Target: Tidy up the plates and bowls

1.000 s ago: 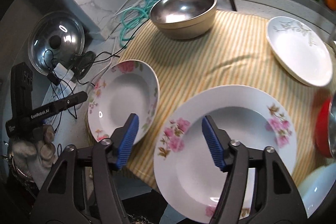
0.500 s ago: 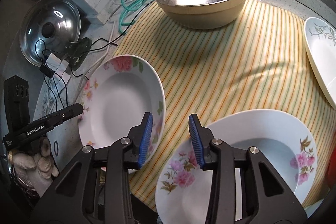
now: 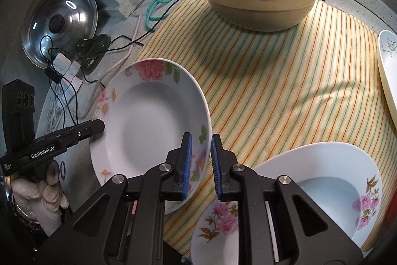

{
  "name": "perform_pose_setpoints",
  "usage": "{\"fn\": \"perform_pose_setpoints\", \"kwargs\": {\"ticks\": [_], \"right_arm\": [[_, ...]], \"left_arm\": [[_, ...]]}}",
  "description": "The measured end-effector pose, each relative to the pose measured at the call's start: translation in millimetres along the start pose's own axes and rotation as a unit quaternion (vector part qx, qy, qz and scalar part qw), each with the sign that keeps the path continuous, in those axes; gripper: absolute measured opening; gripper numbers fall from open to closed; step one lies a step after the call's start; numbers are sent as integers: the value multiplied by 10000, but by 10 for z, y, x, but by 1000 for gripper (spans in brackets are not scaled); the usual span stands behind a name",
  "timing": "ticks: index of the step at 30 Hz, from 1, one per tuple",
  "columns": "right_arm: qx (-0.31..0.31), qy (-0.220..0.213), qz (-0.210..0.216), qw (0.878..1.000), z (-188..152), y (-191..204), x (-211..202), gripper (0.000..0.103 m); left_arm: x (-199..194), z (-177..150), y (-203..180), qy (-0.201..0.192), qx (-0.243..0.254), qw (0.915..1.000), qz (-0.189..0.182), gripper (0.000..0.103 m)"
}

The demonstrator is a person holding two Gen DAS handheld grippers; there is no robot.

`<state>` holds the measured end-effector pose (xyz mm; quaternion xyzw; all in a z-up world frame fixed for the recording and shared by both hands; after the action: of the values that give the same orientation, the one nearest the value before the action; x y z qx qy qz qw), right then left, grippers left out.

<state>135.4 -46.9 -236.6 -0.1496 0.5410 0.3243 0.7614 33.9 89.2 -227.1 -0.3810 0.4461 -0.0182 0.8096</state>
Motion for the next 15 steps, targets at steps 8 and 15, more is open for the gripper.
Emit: {"fn": "perform_pose_setpoints", "kwargs": {"ticks": [8, 15], "right_arm": [[226, 43, 62, 9997, -13, -26, -9, 13], [376, 21, 131, 9992, -43, -53, -74, 13]], "left_arm": [[9, 16, 7, -11, -39, 10000, 54, 19], [-54, 89, -69, -100, 128, 9998, 93, 19]]}}
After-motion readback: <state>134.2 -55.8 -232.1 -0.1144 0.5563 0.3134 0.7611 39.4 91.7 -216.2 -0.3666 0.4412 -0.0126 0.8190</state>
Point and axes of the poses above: each gripper's, at about its wrist camera, not at the fingertips, and x roughly the way its jaws point, y to its left, z to its top, the point moved 10 cm from there along x, roughly the way its jaws point, and after that the axes turned 14 degrees about -z, right-handed, at the moved point
